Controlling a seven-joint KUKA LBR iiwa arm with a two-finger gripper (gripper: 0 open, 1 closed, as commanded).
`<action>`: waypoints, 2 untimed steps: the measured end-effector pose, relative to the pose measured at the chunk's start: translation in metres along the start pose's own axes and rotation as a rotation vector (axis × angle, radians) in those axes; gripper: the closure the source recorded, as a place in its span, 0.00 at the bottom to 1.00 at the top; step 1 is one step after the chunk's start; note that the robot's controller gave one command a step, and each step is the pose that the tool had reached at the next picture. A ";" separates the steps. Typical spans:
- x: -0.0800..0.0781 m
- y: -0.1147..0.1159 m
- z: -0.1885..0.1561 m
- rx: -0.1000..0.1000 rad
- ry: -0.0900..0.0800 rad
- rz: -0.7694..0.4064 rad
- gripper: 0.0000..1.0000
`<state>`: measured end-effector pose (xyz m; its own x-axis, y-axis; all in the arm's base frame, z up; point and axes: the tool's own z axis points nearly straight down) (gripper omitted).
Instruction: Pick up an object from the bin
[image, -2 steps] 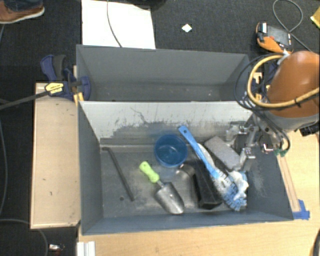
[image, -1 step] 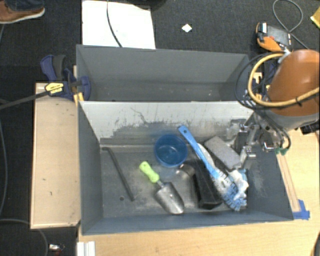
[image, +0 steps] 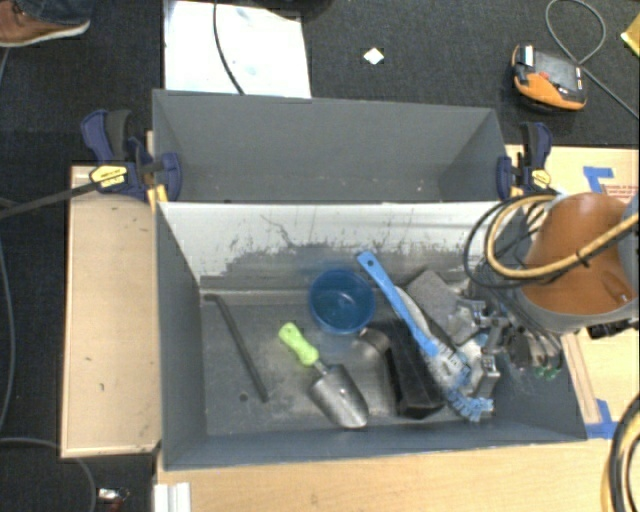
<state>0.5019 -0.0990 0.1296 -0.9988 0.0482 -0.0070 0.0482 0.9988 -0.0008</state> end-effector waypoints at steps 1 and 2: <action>-0.009 0.000 -0.023 -0.001 -0.003 0.086 0.00; 0.015 0.039 0.054 0.000 -0.005 0.172 0.00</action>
Offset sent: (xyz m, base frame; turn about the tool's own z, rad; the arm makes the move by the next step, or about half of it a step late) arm -0.0168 0.0415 -0.0563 0.1689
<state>0.4893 -0.0591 0.0753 -0.9757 0.2186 -0.0124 0.2186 0.9758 0.0006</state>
